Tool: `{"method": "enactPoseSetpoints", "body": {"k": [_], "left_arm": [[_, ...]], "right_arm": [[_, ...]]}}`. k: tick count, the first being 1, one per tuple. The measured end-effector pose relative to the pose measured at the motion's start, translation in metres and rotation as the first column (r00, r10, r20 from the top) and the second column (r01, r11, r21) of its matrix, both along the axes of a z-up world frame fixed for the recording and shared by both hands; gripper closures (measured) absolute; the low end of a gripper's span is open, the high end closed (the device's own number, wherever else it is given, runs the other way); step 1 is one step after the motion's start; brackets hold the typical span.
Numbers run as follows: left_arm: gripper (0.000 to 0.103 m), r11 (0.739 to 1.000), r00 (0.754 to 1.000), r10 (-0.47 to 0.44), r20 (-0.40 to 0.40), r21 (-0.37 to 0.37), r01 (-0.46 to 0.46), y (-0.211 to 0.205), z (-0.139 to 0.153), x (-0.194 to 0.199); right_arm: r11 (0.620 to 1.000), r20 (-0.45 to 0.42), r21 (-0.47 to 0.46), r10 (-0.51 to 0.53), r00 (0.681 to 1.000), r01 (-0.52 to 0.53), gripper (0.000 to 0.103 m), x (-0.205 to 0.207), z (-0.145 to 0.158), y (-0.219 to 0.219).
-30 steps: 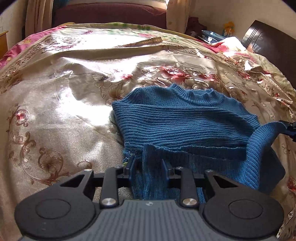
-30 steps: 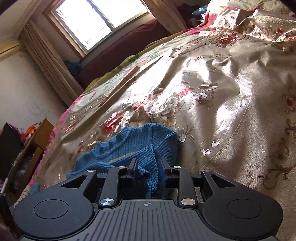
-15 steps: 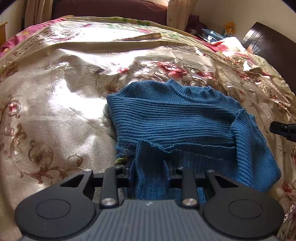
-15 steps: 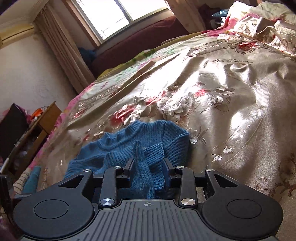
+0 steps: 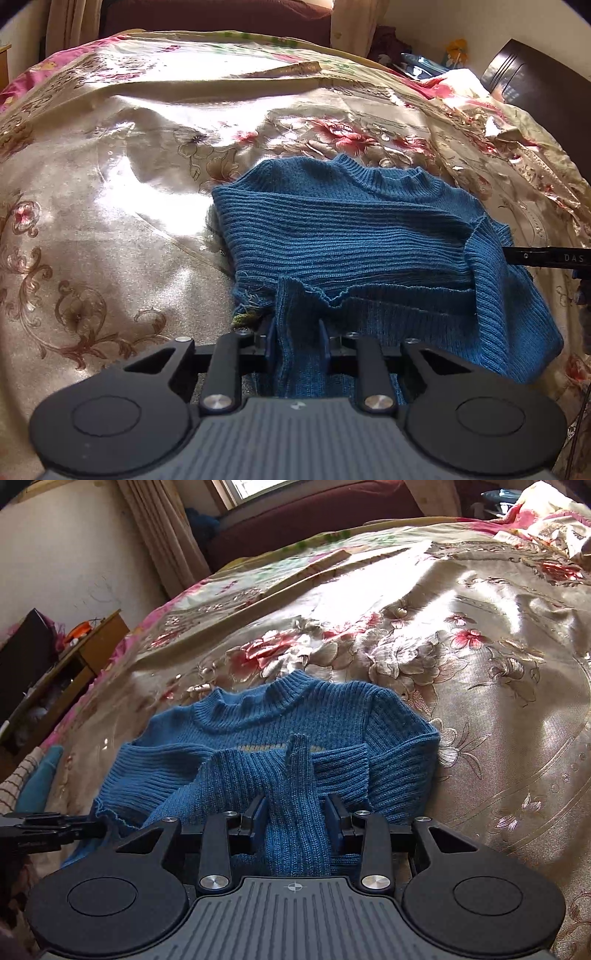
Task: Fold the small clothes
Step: 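Lift the hem with both tools and carry it toward the collar, then lay the hem down over the collar with both tools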
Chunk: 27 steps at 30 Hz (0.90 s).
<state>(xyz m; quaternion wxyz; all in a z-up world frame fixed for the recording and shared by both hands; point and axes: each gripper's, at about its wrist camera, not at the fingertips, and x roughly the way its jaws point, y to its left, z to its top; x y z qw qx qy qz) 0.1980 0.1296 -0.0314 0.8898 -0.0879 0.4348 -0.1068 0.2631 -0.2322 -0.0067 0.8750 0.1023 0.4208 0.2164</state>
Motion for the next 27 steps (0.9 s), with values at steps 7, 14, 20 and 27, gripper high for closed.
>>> {"method": "enactPoseSetpoints", "body": {"k": [7, 14, 20, 27], "left_arm": [[0.093, 0.999, 0.999, 0.015, 0.037, -0.049, -0.014, 0.004, 0.016, -0.009], [0.094, 0.993, 0.99, 0.036, 0.135, -0.12, -0.02, 0.012, 0.054, -0.017], [0.094, 0.986, 0.967, 0.08, 0.244, -0.164, -0.04, 0.027, 0.092, -0.006], [0.094, 0.971, 0.941, 0.19, 0.281, -0.197, -0.137, 0.049, 0.092, 0.028]], "right_arm": [[0.998, -0.003, 0.046, -0.04, 0.999, 0.04, 0.097, -0.008, 0.012, -0.007], [0.982, 0.071, 0.166, -0.106, 0.992, 0.093, 0.097, -0.027, 0.051, -0.026], [0.958, 0.162, 0.247, -0.189, 0.969, 0.145, 0.098, -0.03, 0.09, -0.044], [0.923, 0.21, 0.311, -0.299, 0.931, 0.226, 0.098, -0.009, 0.094, -0.055]]}}
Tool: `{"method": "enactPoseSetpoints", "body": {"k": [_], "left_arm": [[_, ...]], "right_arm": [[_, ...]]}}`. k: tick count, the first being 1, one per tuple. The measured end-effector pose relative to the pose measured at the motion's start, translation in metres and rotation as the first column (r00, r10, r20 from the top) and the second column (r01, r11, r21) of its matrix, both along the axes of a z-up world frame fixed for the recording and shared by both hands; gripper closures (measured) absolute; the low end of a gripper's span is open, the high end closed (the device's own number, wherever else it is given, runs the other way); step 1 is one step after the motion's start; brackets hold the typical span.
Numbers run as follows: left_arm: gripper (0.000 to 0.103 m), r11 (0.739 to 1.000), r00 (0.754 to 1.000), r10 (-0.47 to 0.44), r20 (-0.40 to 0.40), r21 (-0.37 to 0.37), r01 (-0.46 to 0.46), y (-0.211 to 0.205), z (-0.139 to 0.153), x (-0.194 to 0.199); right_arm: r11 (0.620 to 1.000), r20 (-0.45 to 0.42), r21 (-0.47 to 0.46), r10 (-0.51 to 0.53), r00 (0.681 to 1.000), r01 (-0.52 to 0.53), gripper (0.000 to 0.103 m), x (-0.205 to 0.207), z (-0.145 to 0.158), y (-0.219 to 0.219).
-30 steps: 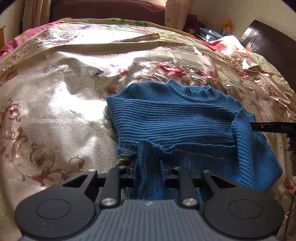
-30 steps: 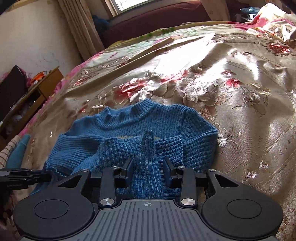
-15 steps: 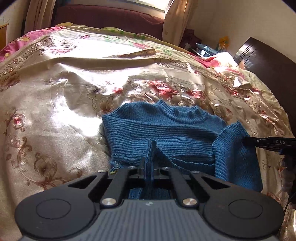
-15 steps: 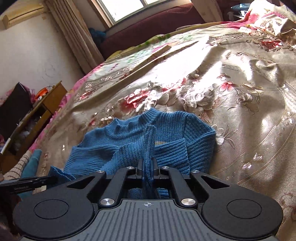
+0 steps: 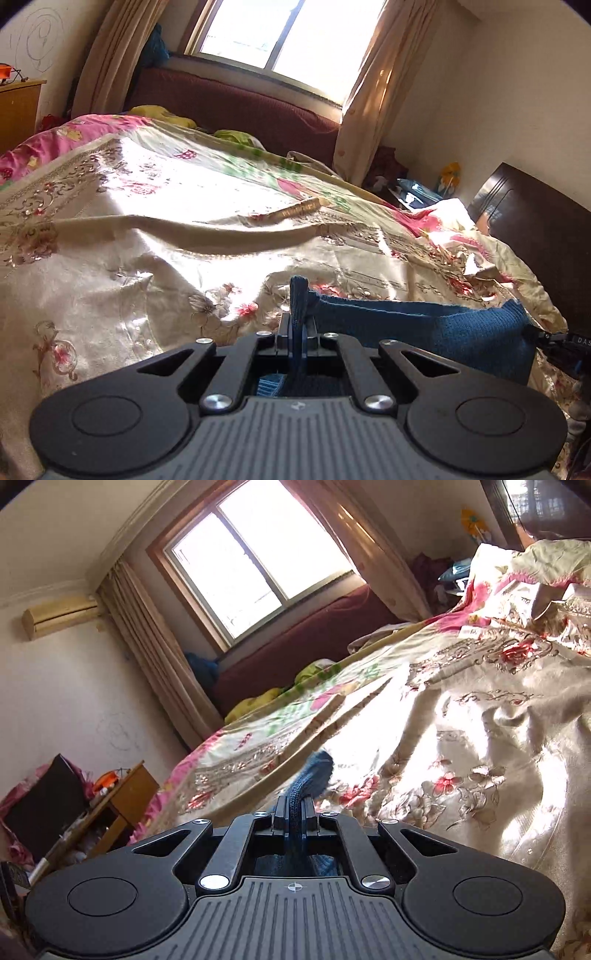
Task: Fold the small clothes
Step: 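Lay the hem down over the collar with both tools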
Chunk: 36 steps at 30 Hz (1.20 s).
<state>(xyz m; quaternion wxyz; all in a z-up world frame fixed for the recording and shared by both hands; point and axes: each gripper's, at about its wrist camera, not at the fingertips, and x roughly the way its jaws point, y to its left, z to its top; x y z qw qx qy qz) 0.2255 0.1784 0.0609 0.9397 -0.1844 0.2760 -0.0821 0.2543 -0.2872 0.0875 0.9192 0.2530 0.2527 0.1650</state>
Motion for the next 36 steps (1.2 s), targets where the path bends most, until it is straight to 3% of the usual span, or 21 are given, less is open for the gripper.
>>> {"method": "enactPoseSetpoints", "body": {"k": [5, 8, 11, 21, 25, 30, 33, 36], "left_arm": [[0.094, 0.998, 0.99, 0.048, -0.133, 0.037, -0.044, -0.005, -0.053, 0.036], [0.093, 0.996, 0.979, 0.069, -0.191, 0.07, -0.057, -0.013, -0.078, 0.043], [0.093, 0.994, 0.974, 0.093, -0.205, 0.068, -0.08, -0.011, -0.085, 0.042], [0.083, 0.979, 0.959, 0.201, -0.198, 0.048, -0.196, 0.016, -0.075, 0.023], [0.081, 0.994, 0.979, 0.113, -0.17, 0.027, -0.11, 0.002, -0.064, -0.009], [0.075, 0.997, 0.983, -0.035, -0.181, 0.06, 0.046, -0.034, -0.068, -0.045], [0.075, 0.991, 0.972, -0.028, -0.232, 0.122, 0.058, -0.045, -0.083, -0.04], [0.076, 0.992, 0.962, -0.01, -0.272, 0.12, 0.044, -0.041, -0.096, -0.033]], "right_arm": [[0.992, -0.197, -0.112, -0.077, 0.977, 0.055, 0.098, 0.036, -0.07, 0.012], [0.988, -0.279, -0.145, -0.088, 0.956, 0.049, 0.096, 0.044, -0.096, 0.016], [0.987, -0.276, -0.155, -0.086, 0.957, 0.044, 0.091, 0.043, -0.097, 0.016], [0.976, -0.225, -0.2, -0.134, 0.965, 0.089, 0.089, 0.029, -0.078, 0.007], [0.987, -0.241, -0.16, -0.064, 0.968, 0.026, 0.078, -0.001, -0.073, 0.01], [0.984, -0.244, -0.147, 0.065, 0.968, -0.103, 0.078, -0.04, -0.075, 0.028], [0.96, -0.271, -0.248, 0.061, 0.961, -0.131, 0.08, -0.043, -0.085, 0.042], [0.947, -0.286, -0.302, 0.014, 0.958, -0.105, 0.088, -0.036, -0.094, 0.04]]}}
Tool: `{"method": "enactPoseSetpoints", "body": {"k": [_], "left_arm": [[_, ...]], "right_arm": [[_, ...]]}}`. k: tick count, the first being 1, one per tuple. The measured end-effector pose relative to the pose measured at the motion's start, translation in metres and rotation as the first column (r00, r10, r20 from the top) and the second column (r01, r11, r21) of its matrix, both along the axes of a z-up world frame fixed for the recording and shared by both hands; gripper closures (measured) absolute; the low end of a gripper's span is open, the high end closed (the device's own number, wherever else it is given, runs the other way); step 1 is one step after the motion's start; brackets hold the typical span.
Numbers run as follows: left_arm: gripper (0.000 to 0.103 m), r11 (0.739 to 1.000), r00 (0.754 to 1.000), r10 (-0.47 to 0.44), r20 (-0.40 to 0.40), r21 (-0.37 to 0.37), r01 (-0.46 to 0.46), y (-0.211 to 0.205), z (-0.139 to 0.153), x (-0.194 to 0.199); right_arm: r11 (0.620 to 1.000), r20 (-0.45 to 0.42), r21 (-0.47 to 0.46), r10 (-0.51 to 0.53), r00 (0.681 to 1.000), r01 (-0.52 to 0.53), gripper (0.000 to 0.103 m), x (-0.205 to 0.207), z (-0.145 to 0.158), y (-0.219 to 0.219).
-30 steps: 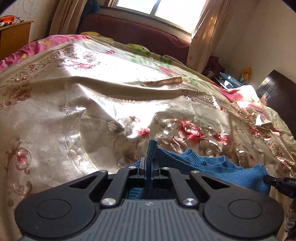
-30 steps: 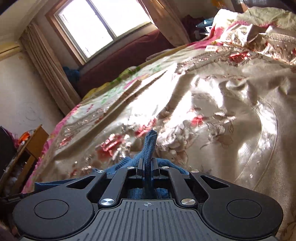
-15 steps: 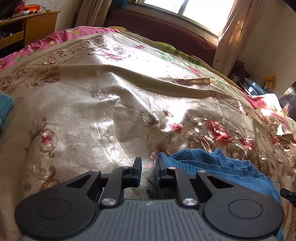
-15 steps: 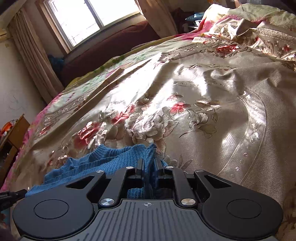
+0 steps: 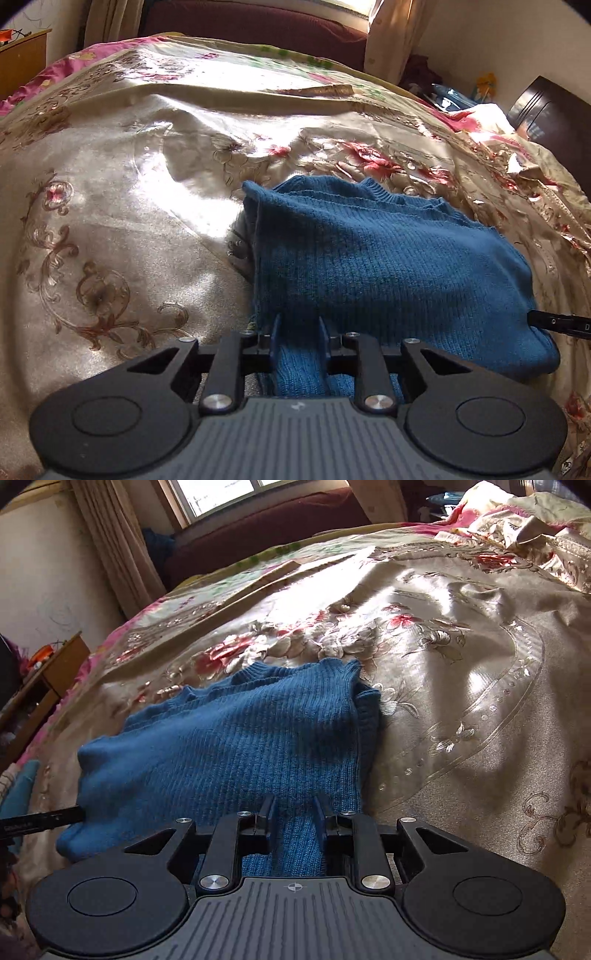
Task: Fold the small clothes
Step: 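Lay the hem down over the collar with both tools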
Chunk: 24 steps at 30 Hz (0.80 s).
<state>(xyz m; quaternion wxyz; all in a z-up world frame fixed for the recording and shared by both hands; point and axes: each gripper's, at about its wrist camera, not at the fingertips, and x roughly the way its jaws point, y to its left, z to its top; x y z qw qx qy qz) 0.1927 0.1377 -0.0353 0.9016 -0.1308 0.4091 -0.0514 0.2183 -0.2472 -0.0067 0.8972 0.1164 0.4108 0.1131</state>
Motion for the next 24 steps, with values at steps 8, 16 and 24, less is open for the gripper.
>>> {"method": "enactPoseSetpoints", "body": {"k": [8, 16, 24], "left_arm": [[0.073, 0.999, 1.0, 0.004, 0.019, -0.035, -0.003, 0.01, 0.02, -0.022], [0.061, 0.993, 1.0, 0.006, -0.015, -0.121, -0.008, 0.012, 0.006, -0.029], [0.056, 0.993, 1.0, 0.007, -0.007, -0.118, -0.008, 0.011, 0.0, -0.024]], "right_arm": [[0.995, 0.005, 0.089, -0.047, 0.999, 0.046, 0.065, -0.022, 0.019, -0.028], [0.958, -0.119, 0.278, -0.034, 0.992, 0.066, 0.059, -0.025, -0.015, -0.038], [0.932, -0.139, 0.357, -0.012, 0.99, 0.062, 0.052, -0.021, -0.023, -0.042]]}}
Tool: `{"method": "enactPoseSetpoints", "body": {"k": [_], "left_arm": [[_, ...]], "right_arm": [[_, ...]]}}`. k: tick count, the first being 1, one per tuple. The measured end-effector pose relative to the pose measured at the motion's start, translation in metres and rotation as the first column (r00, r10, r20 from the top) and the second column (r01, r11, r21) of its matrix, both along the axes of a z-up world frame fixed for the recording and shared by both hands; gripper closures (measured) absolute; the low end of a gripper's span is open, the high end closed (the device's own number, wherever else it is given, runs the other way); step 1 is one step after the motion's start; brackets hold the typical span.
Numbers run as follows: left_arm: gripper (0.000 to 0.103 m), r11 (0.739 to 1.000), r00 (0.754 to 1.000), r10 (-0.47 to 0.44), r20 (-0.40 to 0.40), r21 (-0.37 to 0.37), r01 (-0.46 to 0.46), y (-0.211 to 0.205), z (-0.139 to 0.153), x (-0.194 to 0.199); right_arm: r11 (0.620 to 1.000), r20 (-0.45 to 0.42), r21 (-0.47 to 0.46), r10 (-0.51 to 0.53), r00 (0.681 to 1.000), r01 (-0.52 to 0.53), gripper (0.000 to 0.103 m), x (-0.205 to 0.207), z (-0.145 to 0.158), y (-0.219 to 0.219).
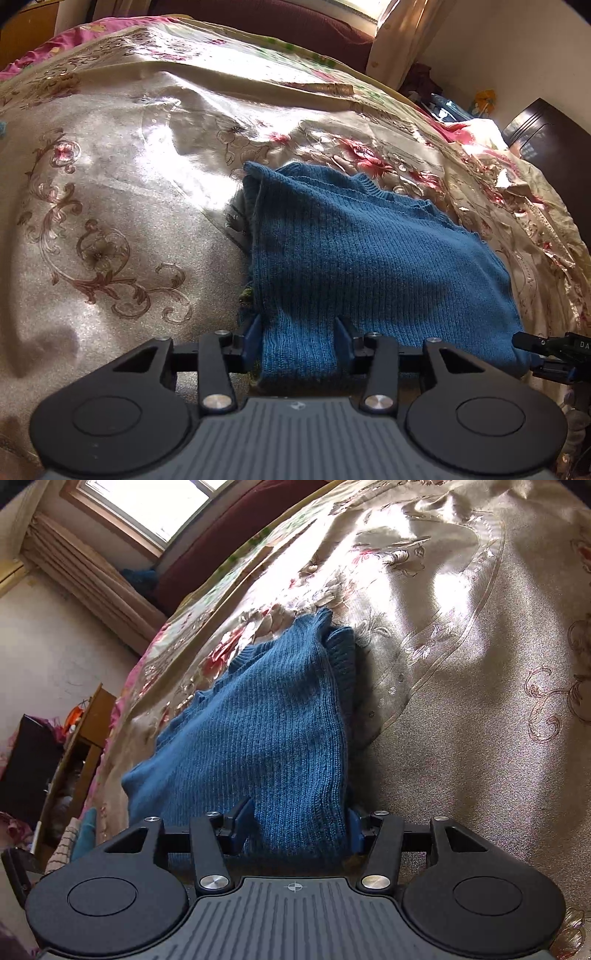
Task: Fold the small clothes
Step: 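Lay the hem down over the collar with both tools, then open both tools and release the folded sweater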
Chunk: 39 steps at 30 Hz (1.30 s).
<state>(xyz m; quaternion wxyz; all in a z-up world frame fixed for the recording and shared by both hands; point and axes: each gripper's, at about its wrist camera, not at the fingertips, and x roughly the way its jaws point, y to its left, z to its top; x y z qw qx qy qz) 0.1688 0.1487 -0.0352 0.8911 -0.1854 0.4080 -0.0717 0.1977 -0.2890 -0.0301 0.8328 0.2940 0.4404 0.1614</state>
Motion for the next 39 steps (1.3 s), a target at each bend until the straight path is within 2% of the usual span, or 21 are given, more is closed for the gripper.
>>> {"method": "enactPoseSetpoints", "body": {"k": [4, 8, 12, 14, 17, 20, 25, 30, 33, 36, 39], "left_arm": [[0.054, 0.997, 0.999, 0.027, 0.033, 0.077, -0.029, 0.004, 0.004, -0.008], [0.053, 0.999, 0.999, 0.032, 0.004, 0.013, -0.032, 0.005, -0.005, 0.001], [0.053, 0.999, 1.0, 0.0, -0.025, 0.04, 0.001, -0.011, -0.011, 0.01], [0.055, 0.999, 0.999, -0.005, -0.038, 0.037, 0.006, -0.012, -0.01, 0.011], [0.066, 0.999, 0.996, -0.044, -0.074, -0.011, 0.044, -0.011, -0.01, 0.009], [0.069, 0.997, 0.993, -0.076, -0.086, -0.007, 0.076, -0.016, -0.01, 0.005], [0.074, 0.994, 0.988, -0.099, -0.118, -0.048, 0.094, -0.016, -0.008, 0.0], [0.075, 0.984, 0.97, -0.178, -0.163, -0.054, 0.171, -0.028, -0.007, -0.027], [0.074, 0.981, 0.966, -0.194, -0.169, -0.064, 0.185, -0.031, -0.003, -0.045], [0.074, 0.985, 0.972, -0.174, -0.158, -0.007, 0.175, -0.033, 0.003, -0.053], [0.074, 0.988, 0.986, -0.129, -0.108, 0.067, 0.137, -0.031, 0.012, -0.055]], "right_arm": [[0.999, 0.006, -0.005, 0.036, 0.999, -0.036, 0.052, -0.005, 0.0, -0.004], [1.0, 0.008, 0.014, 0.02, 1.0, -0.02, 0.051, 0.001, -0.008, 0.006], [1.0, 0.012, 0.01, 0.016, 1.0, -0.016, 0.053, 0.005, -0.01, 0.013], [0.999, -0.009, -0.038, 0.022, 1.0, -0.023, 0.073, 0.005, -0.008, 0.014], [0.999, -0.044, -0.009, 0.031, 0.999, -0.031, 0.084, 0.003, -0.009, 0.01], [0.998, -0.048, -0.022, 0.051, 0.998, -0.053, 0.086, -0.003, -0.007, 0.012], [0.997, -0.071, -0.012, 0.079, 0.994, -0.08, 0.089, -0.017, 0.0, 0.005], [0.991, -0.102, -0.056, 0.113, 0.988, -0.119, 0.089, -0.047, 0.014, -0.01], [0.983, -0.133, -0.097, 0.144, 0.981, -0.158, 0.088, -0.062, 0.021, -0.016], [0.968, -0.102, -0.21, 0.121, 0.987, -0.14, 0.082, -0.074, 0.036, -0.016], [0.953, -0.007, -0.296, 0.065, 0.998, -0.064, 0.078, -0.079, 0.057, -0.018]]}}
